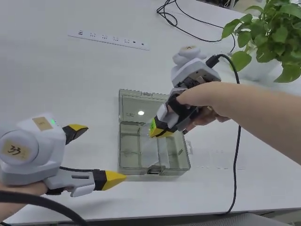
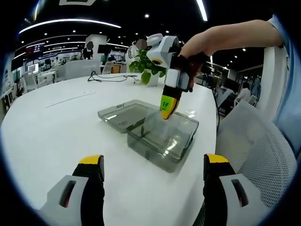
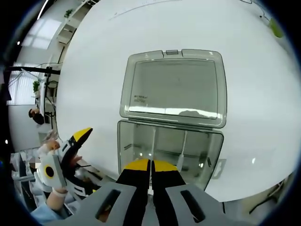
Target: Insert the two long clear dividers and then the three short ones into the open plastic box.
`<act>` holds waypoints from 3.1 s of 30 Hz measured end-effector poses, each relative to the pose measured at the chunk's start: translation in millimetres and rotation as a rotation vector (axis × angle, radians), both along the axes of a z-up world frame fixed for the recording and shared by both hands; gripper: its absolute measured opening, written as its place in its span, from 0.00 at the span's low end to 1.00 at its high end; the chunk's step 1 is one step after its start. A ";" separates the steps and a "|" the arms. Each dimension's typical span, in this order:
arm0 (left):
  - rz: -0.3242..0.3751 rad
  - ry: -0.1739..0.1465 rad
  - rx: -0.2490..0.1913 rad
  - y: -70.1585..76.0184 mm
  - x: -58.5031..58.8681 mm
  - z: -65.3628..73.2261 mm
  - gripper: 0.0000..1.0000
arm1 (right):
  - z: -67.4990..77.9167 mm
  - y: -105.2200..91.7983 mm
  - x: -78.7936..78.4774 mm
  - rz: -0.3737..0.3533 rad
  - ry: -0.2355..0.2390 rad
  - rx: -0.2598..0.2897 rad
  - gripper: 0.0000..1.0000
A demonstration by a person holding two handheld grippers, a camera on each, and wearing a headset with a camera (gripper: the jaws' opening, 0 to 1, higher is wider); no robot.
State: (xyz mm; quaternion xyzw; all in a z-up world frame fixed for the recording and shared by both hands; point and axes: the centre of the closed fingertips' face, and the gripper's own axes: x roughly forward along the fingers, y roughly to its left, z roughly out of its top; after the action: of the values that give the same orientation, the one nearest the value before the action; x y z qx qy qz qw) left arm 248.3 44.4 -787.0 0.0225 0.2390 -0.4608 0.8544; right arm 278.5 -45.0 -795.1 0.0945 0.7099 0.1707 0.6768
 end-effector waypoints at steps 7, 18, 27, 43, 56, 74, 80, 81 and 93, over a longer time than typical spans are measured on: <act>-0.006 0.004 -0.008 -2.3 -2.2 -1.0 0.88 | 1.0 2.7 -4.0 0.022 -0.008 -0.022 0.02; 0.000 0.007 -0.014 0.7 -2.7 -1.6 0.87 | -3.4 7.6 -0.3 0.103 -0.027 -0.099 0.02; 0.000 0.013 -0.014 1.6 -5.6 -3.3 0.87 | -6.4 15.5 -2.5 0.157 -0.055 -0.140 0.02; 0.008 0.020 -0.009 4.1 -7.3 -3.5 0.86 | -19.2 18.4 -9.5 0.249 -0.113 -0.186 0.03; 0.003 0.021 -0.005 0.9 -8.5 -2.4 0.85 | -18.5 16.2 -8.7 0.260 -0.132 -0.158 0.04; -0.010 0.022 0.014 -1.1 -10.1 -2.8 0.85 | -15.1 21.2 -10.2 0.248 -0.194 -0.014 0.34; -0.019 0.023 0.022 -3.2 -11.7 -3.6 0.85 | -10.0 29.3 -7.2 0.212 -0.239 0.060 0.56; -0.019 0.024 0.021 -3.6 -11.7 -3.4 0.85 | -8.7 32.0 -5.6 0.213 -0.257 0.075 0.58; -0.007 0.021 0.017 -2.9 -11.4 1.8 0.86 | 2.4 51.0 -6.4 0.269 -0.363 0.143 0.86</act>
State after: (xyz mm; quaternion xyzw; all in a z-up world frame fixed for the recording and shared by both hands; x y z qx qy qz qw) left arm 236.9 41.5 -785.2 0.0259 0.2518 -0.4618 0.8501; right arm 272.1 6.0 -792.7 0.0147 0.5690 0.3235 0.7559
